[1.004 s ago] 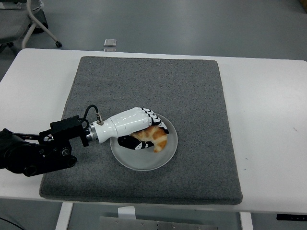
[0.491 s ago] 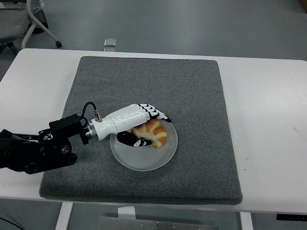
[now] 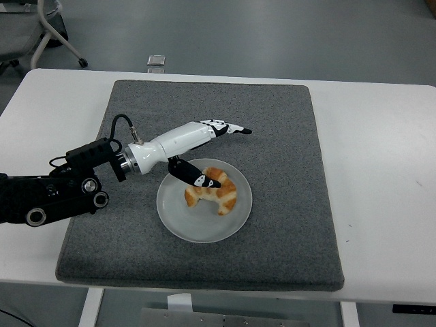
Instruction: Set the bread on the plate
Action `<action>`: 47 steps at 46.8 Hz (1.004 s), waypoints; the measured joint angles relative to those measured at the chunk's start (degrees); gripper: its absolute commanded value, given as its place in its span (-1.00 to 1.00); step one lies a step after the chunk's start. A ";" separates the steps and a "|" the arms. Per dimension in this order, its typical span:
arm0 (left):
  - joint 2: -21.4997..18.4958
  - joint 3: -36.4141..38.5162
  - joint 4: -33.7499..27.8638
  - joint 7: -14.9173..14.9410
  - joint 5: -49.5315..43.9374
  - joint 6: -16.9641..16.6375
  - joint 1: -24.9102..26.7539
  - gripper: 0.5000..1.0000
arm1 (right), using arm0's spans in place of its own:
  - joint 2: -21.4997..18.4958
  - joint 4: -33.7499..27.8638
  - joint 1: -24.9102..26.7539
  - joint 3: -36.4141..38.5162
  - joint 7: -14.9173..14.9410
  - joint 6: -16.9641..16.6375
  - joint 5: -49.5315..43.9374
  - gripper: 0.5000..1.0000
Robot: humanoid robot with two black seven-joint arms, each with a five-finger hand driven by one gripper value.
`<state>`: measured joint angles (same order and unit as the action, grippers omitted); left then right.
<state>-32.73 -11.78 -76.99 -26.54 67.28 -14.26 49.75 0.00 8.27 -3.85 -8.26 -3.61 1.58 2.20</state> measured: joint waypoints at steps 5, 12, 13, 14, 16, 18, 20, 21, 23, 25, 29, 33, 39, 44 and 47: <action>-0.38 -6.44 -0.01 0.11 -9.42 9.30 0.06 0.94 | 0.00 0.00 0.06 0.00 0.01 0.00 0.00 0.72; -2.08 -10.92 2.22 0.35 -19.47 16.82 3.92 0.94 | 0.00 -0.01 0.02 0.00 0.01 0.00 0.00 0.72; -2.24 -11.03 2.88 0.35 -20.86 17.30 4.82 0.94 | 0.00 -0.02 0.01 0.00 0.00 0.00 0.00 0.72; -2.29 -11.09 3.46 0.36 -22.01 17.56 5.50 0.94 | 0.00 -0.01 0.00 0.00 0.00 0.00 0.00 0.72; -2.33 -11.13 4.67 0.36 -24.43 17.89 6.84 0.94 | 0.00 -0.02 -0.01 0.00 0.01 0.00 0.00 0.72; -2.35 -11.17 6.06 0.37 -27.54 18.35 8.23 0.94 | 0.00 -0.01 -0.01 0.00 0.00 0.00 0.00 0.72; -2.39 -11.22 7.51 0.36 -30.95 19.16 9.58 0.94 | 0.00 -0.02 -0.05 0.00 0.00 0.00 0.00 0.72; -2.39 -11.23 8.19 0.37 -32.61 19.67 10.16 0.94 | 0.00 -0.01 -0.05 0.00 0.00 0.00 0.00 0.72; -2.39 -11.23 9.76 0.37 -36.31 20.61 11.25 0.94 | 0.00 -0.01 -0.05 0.00 0.01 0.00 0.00 0.72; -2.38 -11.25 11.66 0.37 -40.56 21.43 12.26 0.94 | 0.00 -0.01 -0.04 0.00 0.00 0.00 0.00 0.72; -2.17 -11.16 15.12 0.37 -48.94 22.50 13.50 0.94 | 0.00 -0.01 -0.02 0.00 0.01 0.00 0.00 0.72; -1.86 -11.06 18.11 0.36 -55.02 22.71 13.75 0.94 | 0.00 -0.01 -0.01 0.00 0.01 0.00 0.00 0.72; -1.60 -11.33 21.94 0.36 -61.62 22.55 13.38 0.93 | 0.00 -0.01 -0.01 0.00 0.00 0.00 0.00 0.72; -1.42 -11.47 25.35 0.36 -67.03 22.44 12.92 0.94 | 0.00 0.01 -0.02 0.00 0.01 0.00 0.00 0.73; -0.98 -11.48 27.59 0.35 -69.22 22.55 12.50 0.93 | 0.00 0.02 -0.01 0.00 0.01 0.00 0.00 0.72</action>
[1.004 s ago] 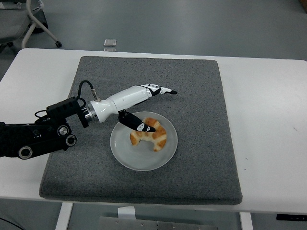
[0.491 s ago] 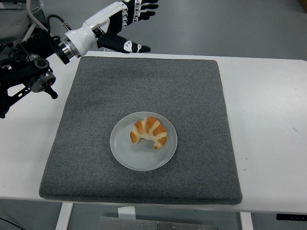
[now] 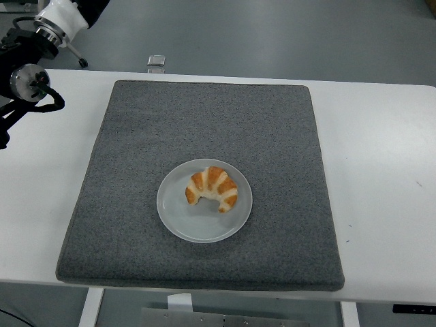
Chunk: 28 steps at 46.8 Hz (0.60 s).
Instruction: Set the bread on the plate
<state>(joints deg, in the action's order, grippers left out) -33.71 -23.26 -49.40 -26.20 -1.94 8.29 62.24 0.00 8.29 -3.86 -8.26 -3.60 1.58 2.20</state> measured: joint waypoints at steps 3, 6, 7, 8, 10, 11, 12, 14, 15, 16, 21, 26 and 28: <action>1.40 0.01 1.53 0.22 -1.55 0.28 -1.15 0.93 | 0.00 0.02 0.00 0.00 0.00 0.00 0.00 0.72; 2.00 0.02 2.10 0.48 -2.45 0.47 -1.96 0.93 | 0.00 0.01 -0.01 0.00 0.00 0.00 0.00 0.72; 2.03 0.02 2.16 0.55 -2.62 0.49 -2.15 0.93 | 0.00 0.00 -0.02 0.00 0.01 0.00 0.00 0.72; 2.09 0.02 2.18 0.63 -2.78 0.50 -2.35 0.93 | 0.00 -0.02 -0.01 0.00 0.01 0.00 0.00 0.72; 2.16 0.04 2.18 0.93 -3.23 0.51 -2.80 0.92 | 0.00 -0.02 0.01 0.00 -0.01 0.00 0.00 0.72; 2.16 0.04 2.17 1.17 -3.52 0.51 -2.95 0.92 | 0.00 -0.01 0.00 0.00 0.00 -0.01 0.00 0.72; 2.16 0.04 2.16 1.55 -3.86 0.51 -3.06 0.91 | 0.00 -0.02 0.00 0.00 0.00 0.00 0.00 0.72; 2.16 0.04 2.18 2.64 -4.84 0.51 -3.14 0.91 | 0.00 -0.02 -0.01 0.00 0.00 0.00 0.00 0.72; 2.16 0.05 2.18 3.26 -5.40 0.51 -3.15 0.91 | 0.00 -0.02 0.00 0.00 0.00 0.00 0.00 0.72; 2.16 0.05 2.18 3.85 -5.91 0.51 -3.16 0.91 | 0.00 -0.02 0.03 0.00 0.00 0.00 0.00 0.72; 2.16 0.19 2.19 6.01 -8.30 0.53 -3.26 0.93 | 0.00 -0.02 0.08 0.00 -0.01 0.00 0.00 0.72; 2.23 0.38 2.05 6.05 -8.16 0.67 -4.17 0.94 | 0.00 -0.01 0.08 0.00 0.00 0.00 0.00 0.72; 2.63 0.35 2.11 5.96 -7.90 0.71 -5.05 0.94 | 0.00 -0.01 0.04 0.00 0.00 0.00 0.00 0.73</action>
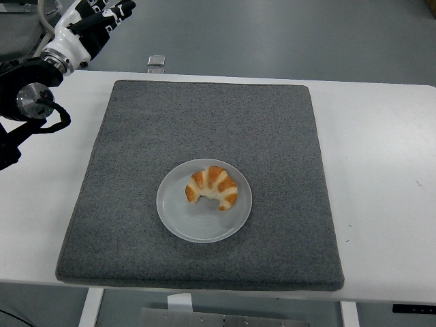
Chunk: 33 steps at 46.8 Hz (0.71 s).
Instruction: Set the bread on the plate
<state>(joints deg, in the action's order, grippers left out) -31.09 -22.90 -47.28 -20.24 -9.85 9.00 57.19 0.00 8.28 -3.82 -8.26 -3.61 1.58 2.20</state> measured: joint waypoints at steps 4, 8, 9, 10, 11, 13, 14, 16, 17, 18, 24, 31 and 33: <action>1.59 -0.26 0.26 -0.57 0.23 0.06 -1.61 0.94 | 0.00 -0.01 -0.04 0.00 -0.01 0.00 0.00 0.72; 2.21 -0.43 0.88 -0.89 0.50 0.12 -3.08 0.95 | 0.00 -0.01 -0.05 0.00 0.00 0.00 0.00 0.72; 2.24 -0.44 0.98 -0.94 0.71 0.24 -3.32 0.95 | 0.00 -0.01 -0.05 0.00 0.00 0.00 0.00 0.72; 2.25 -0.45 1.03 -1.04 0.94 0.42 -3.45 0.95 | 0.00 -0.01 -0.05 0.00 0.01 0.00 0.00 0.72; 2.25 -0.47 1.09 -1.18 1.20 0.66 -3.55 0.95 | 0.00 -0.01 -0.05 0.00 0.01 0.00 0.00 0.72; 2.24 -0.55 1.15 -1.74 1.89 1.22 -3.63 0.95 | 0.00 0.00 -0.05 0.00 0.00 0.00 0.00 0.72; 2.24 -0.64 1.19 -2.12 2.21 1.39 -3.65 0.95 | 0.00 0.00 -0.05 0.00 0.01 0.00 0.00 0.72; 2.20 -0.73 1.38 -3.07 2.78 1.62 -3.68 0.95 | 0.00 0.00 -0.05 0.00 0.00 0.00 0.00 0.72; 2.14 -0.75 1.50 -3.76 3.08 1.67 -3.71 0.95 | 0.00 0.00 -0.05 0.00 0.01 0.00 0.00 0.72; 2.12 -0.75 1.59 -4.37 3.30 1.69 -3.72 0.95 | 0.00 0.00 -0.05 0.00 0.00 0.00 0.00 0.72; 2.00 -0.75 1.82 -7.03 3.94 1.83 -3.72 0.95 | 0.00 0.00 -0.05 0.00 0.00 0.00 0.00 0.72; 1.99 -0.75 2.43 -7.18 3.97 1.82 -3.76 0.95 | 0.00 0.00 -0.05 0.00 0.01 -0.03 0.00 0.72; 2.06 -0.76 2.94 -7.20 3.97 1.79 -4.20 0.95 | 0.00 0.01 -0.04 0.00 0.00 -0.03 0.00 0.72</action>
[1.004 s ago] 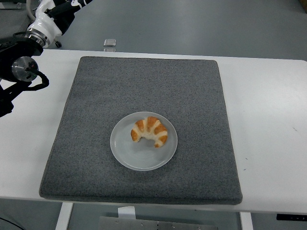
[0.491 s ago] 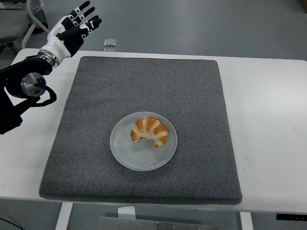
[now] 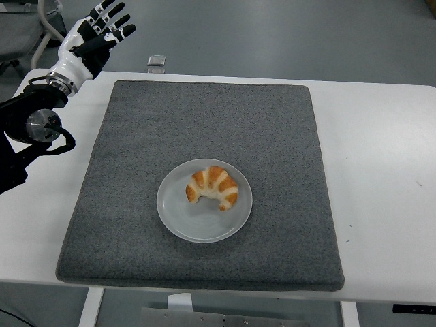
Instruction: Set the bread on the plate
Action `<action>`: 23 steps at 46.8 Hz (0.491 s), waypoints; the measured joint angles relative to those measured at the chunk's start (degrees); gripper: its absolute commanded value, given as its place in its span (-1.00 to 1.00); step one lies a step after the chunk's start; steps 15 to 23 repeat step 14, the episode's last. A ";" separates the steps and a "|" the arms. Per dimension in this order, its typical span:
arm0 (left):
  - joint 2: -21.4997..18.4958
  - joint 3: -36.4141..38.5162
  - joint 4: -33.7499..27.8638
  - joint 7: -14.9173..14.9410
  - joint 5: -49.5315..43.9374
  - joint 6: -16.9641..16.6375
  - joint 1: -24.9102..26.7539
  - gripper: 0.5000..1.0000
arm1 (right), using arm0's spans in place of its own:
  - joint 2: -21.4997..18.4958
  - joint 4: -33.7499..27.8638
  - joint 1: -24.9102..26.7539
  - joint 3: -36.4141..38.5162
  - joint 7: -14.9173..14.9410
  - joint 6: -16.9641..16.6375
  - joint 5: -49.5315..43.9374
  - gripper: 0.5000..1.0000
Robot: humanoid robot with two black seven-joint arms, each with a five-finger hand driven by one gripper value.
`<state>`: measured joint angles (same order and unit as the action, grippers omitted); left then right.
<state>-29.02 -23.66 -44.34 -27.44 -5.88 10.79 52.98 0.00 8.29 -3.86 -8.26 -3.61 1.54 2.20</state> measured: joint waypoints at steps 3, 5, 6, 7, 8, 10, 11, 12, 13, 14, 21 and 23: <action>0.15 0.00 0.72 0.00 -0.01 -0.06 -0.52 0.95 | 0.00 0.00 -0.01 0.00 0.01 0.01 0.00 0.72; 0.22 0.00 0.96 0.00 -0.12 -0.07 -0.65 0.95 | 0.00 0.00 0.00 0.00 0.00 0.01 0.00 0.72; 0.25 0.00 0.99 0.00 -0.23 -0.07 -0.66 0.95 | 0.00 0.00 -0.01 0.00 0.01 0.01 0.00 0.72; 0.27 0.00 1.05 0.00 -0.37 -0.07 -0.66 0.95 | 0.00 0.00 -0.01 0.00 0.01 0.01 0.00 0.72; 0.27 0.00 1.08 0.00 -0.49 -0.07 -0.67 0.95 | 0.00 0.00 0.00 0.00 0.00 0.01 0.00 0.72; 0.32 0.00 1.09 0.00 -0.67 -0.07 -0.73 0.95 | 0.00 -0.01 0.00 0.00 0.01 0.01 0.00 0.72; 0.40 0.00 1.08 0.00 -0.69 -0.07 -0.81 0.95 | 0.00 0.00 0.00 0.00 0.01 0.01 0.00 0.72; 0.48 0.00 1.07 0.00 -0.70 -0.07 -0.89 0.95 | 0.00 0.01 0.00 0.00 0.01 0.01 0.00 0.73; 0.58 0.00 1.07 0.00 -0.70 -0.07 -0.94 0.95 | 0.00 0.01 0.00 -0.03 0.01 0.01 0.00 0.72; 0.61 0.00 1.05 0.00 -0.71 -0.07 -0.94 0.95 | 0.00 0.01 0.00 -0.05 0.01 0.01 0.00 0.72; 0.61 0.00 1.05 0.00 -0.71 -0.07 -0.94 0.95 | 0.00 0.01 0.00 -0.05 0.01 0.01 0.00 0.72; 0.61 0.00 1.05 0.00 -0.71 -0.07 -0.94 0.95 | 0.00 0.01 0.00 -0.05 0.01 0.01 0.00 0.72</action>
